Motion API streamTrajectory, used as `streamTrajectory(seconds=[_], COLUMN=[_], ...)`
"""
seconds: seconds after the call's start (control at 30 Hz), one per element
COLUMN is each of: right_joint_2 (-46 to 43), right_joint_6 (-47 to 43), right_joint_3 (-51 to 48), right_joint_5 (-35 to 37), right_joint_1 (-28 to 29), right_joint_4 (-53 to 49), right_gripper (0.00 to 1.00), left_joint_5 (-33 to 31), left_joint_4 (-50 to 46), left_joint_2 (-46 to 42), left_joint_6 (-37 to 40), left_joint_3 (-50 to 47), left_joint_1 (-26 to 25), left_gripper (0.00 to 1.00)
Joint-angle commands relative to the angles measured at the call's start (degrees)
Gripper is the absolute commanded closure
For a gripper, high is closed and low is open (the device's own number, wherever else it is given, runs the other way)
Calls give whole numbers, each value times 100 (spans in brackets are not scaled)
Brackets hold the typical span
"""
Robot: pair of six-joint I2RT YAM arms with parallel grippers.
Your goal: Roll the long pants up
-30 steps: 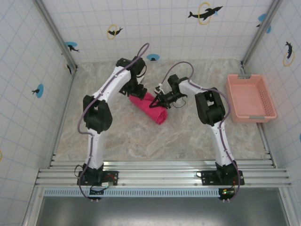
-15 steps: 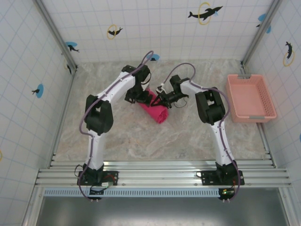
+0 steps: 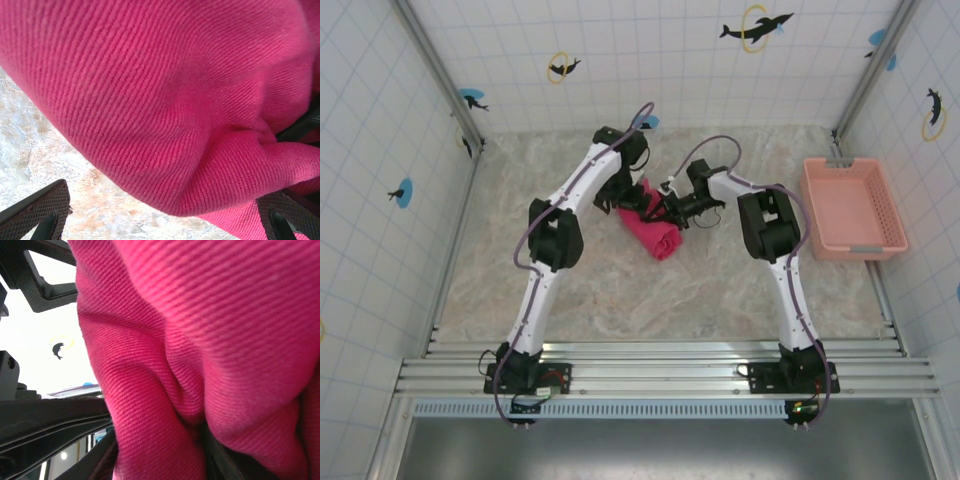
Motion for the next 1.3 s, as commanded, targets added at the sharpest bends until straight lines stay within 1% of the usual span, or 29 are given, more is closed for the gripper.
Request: streamTrajectory(seconds=[0.0,0.03,0.1,0.17,0.27,0.37,0.43,0.47,0.53,0.7,0.77,0.87,0.97,1.03,1.27], right_joint_2=[381,363,286,115,-290,-763,-1044,-1152,-1407,-1766,-1891,-1931,-1675,-1440,-653], right_joint_6=[66,76,104,142,127,-235,-297,-277,-297,-397,-399,-427,-512,-509,-461], right_joint_3=[-260,-296,-353,-384,-309,-15,12,-57,-174,-668,-784,-919,-999,-1040,-633], right_joint_5=[625,632,770,1063,1610,2434,2899,3006,3245,3398,3318,3338,3246,2998,2439], right_joint_1=[91,98,129,128,30,-45,-110,-153,-255,-592,-743,-911,-946,-920,-596], right_joint_4=[-100,-92,-96,-120,-274,-835,-998,-997,-1042,-946,-907,-901,-869,-689,-617], right_gripper=[49,47,38,26,16,10,9,7,6,5,5,2,1,1,1], left_joint_5=[-354,-366,-429,-487,-583,-626,-632,-639,-645,-656,-674,-674,-691,-694,-582], left_joint_4=[369,369,270,188,160,189,180,177,192,168,159,143,116,121,149], left_joint_2=[770,859,1066,1231,1296,1296,1301,1308,1296,1264,1245,1227,1222,1204,1171], left_joint_6=[-269,-280,-328,-343,-338,-334,-321,-320,-314,-300,-290,-263,-232,-216,-217], left_joint_3=[-21,30,192,290,236,169,141,128,88,76,78,66,56,26,-39], left_joint_1=[-35,-44,-48,-60,-63,-64,-65,-69,-68,-70,-65,-64,-64,-64,-61], left_gripper=[3,3,2,3,3,3,3,2,2,3,3,2,2,2,3])
